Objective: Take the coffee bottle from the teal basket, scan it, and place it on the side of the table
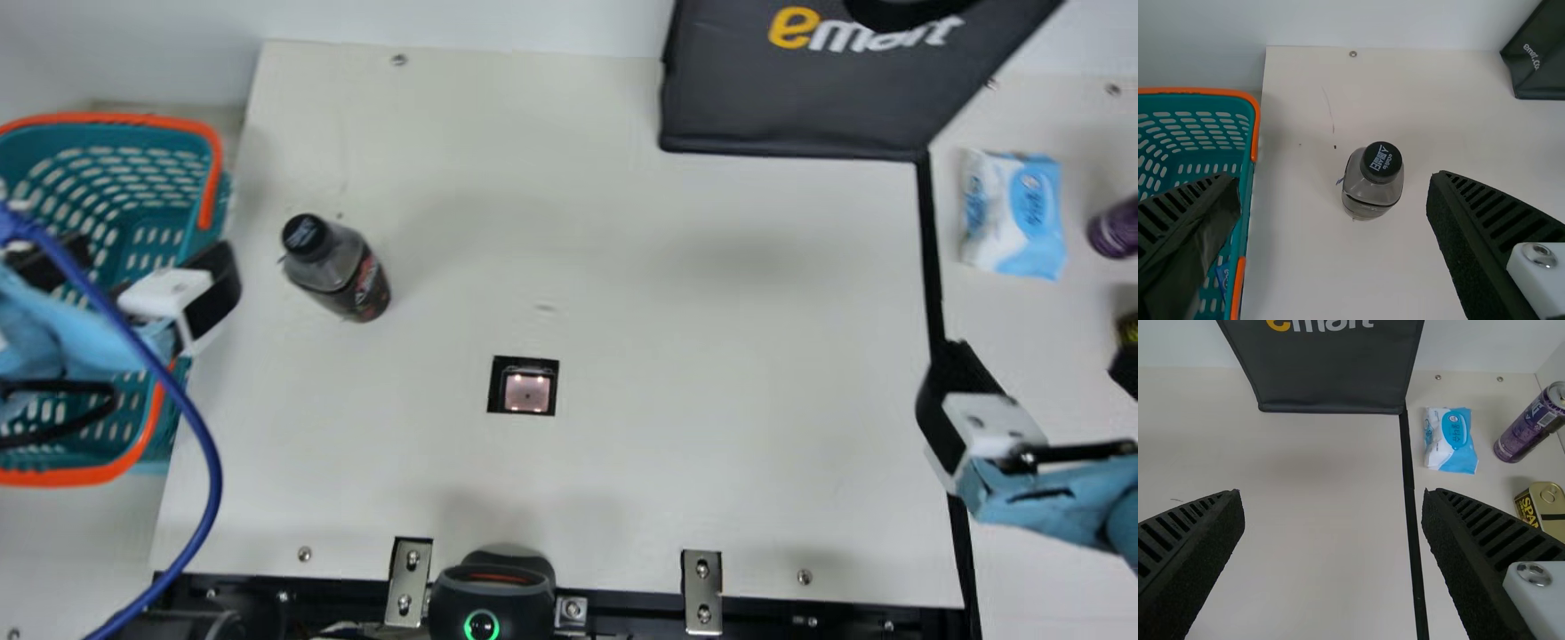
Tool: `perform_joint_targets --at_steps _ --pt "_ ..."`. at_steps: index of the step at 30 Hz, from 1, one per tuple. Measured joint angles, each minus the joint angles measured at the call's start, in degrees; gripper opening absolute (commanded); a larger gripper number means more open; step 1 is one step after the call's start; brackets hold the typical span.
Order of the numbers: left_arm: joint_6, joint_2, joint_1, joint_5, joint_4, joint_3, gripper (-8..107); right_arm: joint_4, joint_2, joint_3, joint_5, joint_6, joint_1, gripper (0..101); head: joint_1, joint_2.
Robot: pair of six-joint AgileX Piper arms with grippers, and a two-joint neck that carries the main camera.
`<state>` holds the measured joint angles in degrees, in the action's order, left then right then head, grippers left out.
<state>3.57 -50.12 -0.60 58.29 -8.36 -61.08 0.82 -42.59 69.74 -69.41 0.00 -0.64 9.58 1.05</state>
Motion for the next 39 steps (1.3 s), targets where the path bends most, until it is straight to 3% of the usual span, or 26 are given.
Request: perform_joint_targets --at_steps 9,21,39 --pt "-0.4 -2.5 -1.1 1.7 1.0 -1.6 90 0.0 0.0 0.0 0.0 0.0 0.0 95 0.0 0.6" --pt "-6.1 -10.8 -8.3 1.1 6.2 -4.0 90 0.0 0.0 0.0 0.0 0.0 0.0 95 0.0 0.6" --pt "-6.1 -17.0 -11.6 -9.3 7.1 4.1 90 0.0 0.0 0.0 0.0 0.0 0.0 95 0.0 0.6"
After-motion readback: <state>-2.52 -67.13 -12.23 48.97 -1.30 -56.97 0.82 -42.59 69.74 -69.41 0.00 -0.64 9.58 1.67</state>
